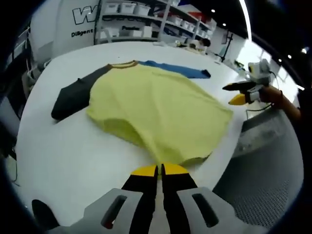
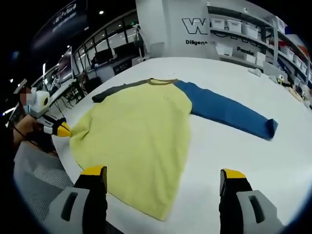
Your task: Fold the garment on the visible template until the final outline fits inside the template.
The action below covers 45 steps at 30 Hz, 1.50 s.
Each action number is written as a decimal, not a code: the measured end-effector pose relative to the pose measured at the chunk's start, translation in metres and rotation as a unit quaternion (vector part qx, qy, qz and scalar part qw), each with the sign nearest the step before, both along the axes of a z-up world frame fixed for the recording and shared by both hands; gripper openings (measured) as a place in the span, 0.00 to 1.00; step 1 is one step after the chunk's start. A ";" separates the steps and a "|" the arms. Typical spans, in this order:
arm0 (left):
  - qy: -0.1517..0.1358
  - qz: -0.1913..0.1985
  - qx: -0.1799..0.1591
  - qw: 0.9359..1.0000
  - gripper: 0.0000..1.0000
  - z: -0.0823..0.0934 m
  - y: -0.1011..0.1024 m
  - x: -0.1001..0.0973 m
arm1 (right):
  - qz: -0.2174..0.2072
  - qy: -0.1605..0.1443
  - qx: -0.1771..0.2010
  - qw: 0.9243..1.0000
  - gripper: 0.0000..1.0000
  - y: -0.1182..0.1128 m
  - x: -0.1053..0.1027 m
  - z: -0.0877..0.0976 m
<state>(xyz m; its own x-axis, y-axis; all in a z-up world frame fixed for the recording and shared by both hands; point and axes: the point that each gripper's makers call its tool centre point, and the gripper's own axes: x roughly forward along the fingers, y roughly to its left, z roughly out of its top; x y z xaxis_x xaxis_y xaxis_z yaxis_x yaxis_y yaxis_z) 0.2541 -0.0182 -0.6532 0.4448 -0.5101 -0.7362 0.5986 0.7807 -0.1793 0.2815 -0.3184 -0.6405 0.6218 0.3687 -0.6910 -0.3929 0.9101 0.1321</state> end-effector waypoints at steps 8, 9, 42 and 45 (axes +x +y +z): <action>0.016 0.038 0.019 0.999 0.01 -0.007 0.026 -0.010 | 0.000 0.002 -0.001 1.000 0.96 -0.001 -0.001 0.000; 0.019 0.041 0.030 0.999 0.01 -0.009 0.030 -0.013 | -0.001 0.002 0.000 1.000 0.96 -0.001 0.000 0.000; -0.054 0.101 -0.013 0.993 0.50 0.013 0.027 -0.008 | -0.035 -0.029 0.007 0.999 0.99 -0.022 0.011 0.019; -0.067 0.099 -0.022 0.993 0.60 0.023 0.024 -0.009 | -0.044 -0.041 0.004 0.998 0.99 -0.035 0.017 0.028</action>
<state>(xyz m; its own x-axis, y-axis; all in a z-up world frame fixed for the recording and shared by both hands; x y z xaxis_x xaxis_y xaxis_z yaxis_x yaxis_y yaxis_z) 0.2451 0.0061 -0.6303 0.6312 -0.4332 -0.6434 0.4555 0.8784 -0.1446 0.2984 -0.3530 -0.6128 0.7065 0.3157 -0.6334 -0.3217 0.9404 0.1100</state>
